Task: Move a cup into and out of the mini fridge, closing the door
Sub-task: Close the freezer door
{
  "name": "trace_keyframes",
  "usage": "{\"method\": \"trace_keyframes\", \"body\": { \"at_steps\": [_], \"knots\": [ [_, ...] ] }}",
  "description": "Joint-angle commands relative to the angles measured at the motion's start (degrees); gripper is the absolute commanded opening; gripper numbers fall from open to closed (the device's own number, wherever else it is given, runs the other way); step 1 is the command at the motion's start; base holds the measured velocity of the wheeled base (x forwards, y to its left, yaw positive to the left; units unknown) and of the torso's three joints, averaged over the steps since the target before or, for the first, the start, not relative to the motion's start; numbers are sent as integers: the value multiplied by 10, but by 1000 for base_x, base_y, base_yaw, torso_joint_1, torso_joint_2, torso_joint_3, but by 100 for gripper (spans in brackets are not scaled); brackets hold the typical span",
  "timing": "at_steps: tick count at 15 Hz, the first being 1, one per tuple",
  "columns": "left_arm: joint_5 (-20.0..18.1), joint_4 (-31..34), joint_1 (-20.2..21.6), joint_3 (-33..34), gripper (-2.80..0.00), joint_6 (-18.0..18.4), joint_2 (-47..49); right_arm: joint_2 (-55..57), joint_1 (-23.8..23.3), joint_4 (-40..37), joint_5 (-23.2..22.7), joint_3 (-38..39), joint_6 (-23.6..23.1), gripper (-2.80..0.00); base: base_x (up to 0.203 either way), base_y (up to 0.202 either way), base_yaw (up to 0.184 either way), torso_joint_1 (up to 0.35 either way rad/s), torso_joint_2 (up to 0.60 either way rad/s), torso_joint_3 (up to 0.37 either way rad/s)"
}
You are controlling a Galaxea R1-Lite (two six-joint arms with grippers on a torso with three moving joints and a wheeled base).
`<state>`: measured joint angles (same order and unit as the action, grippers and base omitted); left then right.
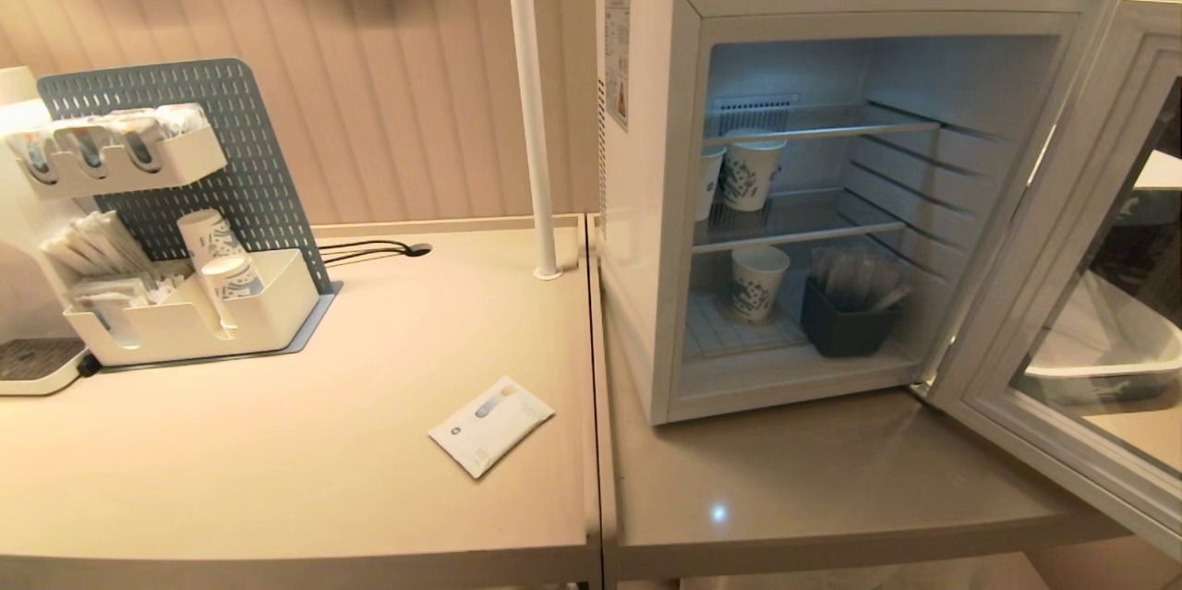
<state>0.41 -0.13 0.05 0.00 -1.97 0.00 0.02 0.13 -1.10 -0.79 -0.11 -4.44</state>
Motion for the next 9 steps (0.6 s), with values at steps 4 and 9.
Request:
{"method": "trace_keyframes", "body": {
  "at_steps": [4, 9],
  "knots": [
    [0, 0, 0, 0, -280, 0, 0, -1, 0, 0, 0, 2, 6, -280, 0, 0, 0, 0, 0, 0],
    [0, 0, 0, 0, -280, 0, 1, 0, 0, 0, 1, 2, 5, -280, -60, 0, 0, 0, 1, 2]
  ]
}}
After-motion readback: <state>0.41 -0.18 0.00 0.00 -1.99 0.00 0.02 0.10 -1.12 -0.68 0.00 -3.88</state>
